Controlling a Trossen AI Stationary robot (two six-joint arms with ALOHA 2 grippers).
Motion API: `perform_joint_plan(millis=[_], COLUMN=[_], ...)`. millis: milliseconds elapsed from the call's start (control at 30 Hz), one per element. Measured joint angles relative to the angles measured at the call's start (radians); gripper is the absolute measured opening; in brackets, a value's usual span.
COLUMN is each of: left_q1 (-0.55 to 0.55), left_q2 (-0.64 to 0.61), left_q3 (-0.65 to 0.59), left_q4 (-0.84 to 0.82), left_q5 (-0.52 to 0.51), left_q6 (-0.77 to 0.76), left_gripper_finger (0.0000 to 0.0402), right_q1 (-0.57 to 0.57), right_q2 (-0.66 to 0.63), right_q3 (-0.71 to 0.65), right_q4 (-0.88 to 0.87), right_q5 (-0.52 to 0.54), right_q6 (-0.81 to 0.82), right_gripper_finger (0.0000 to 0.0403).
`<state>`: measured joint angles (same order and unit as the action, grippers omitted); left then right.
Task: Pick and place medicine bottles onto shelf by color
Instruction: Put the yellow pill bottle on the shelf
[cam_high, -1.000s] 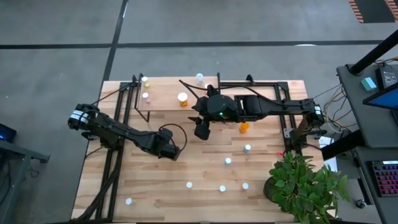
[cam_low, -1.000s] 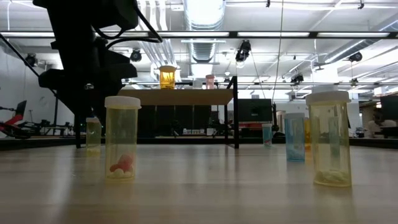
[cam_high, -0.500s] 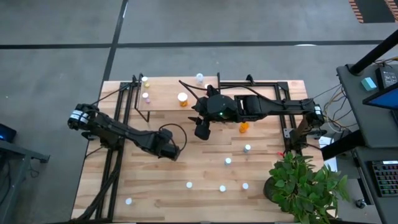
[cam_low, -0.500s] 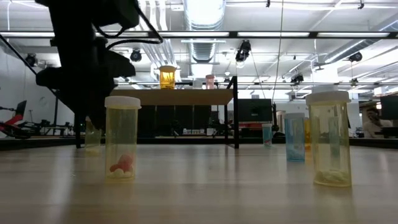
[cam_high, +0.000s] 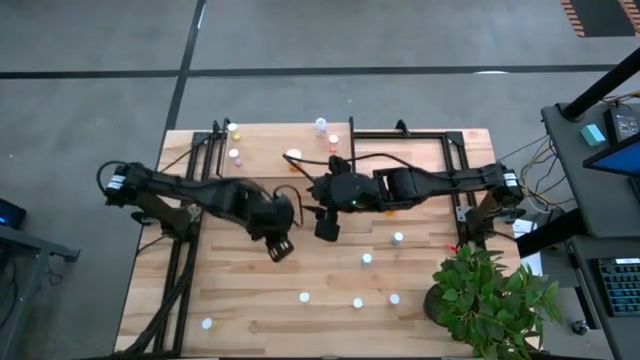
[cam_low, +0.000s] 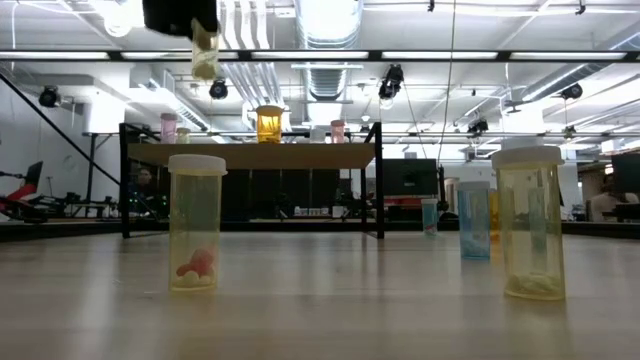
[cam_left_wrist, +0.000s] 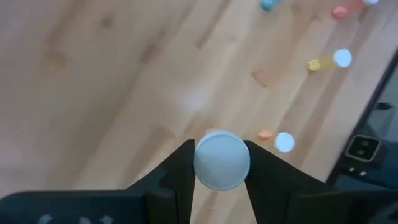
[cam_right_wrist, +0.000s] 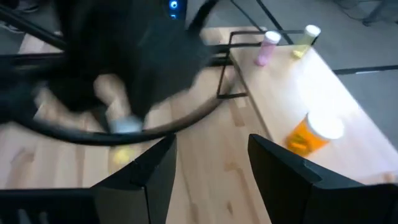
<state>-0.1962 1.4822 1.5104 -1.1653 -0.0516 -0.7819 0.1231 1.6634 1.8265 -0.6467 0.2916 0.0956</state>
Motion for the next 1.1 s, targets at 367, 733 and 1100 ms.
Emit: perform_joint_plan(millis=[367,733,1100], left_q1=[0.168,0.517,0.843], left_q2=[-0.002,0.007,0.094], left_q3=[0.142,0.185,0.183], left_q4=[-0.173,-0.256,-0.163], left_q5=[-0.015,-0.053,-0.056], left_q6=[0.116,0.381,0.619], left_gripper_finger=[0.01,0.01,0.0099], right_q1=[0.016,0.016,0.017], right_q2=[0.0,0.0,0.0], right_q3=[-0.002,-0.002,-0.002], right_q4=[0.032,0.032,0.032], right_q5=[-0.003,-0.003,-0.003], right_q6=[0.009,0.038,0.076], right_gripper_finger=[0.0192,0.0192,0.0192])
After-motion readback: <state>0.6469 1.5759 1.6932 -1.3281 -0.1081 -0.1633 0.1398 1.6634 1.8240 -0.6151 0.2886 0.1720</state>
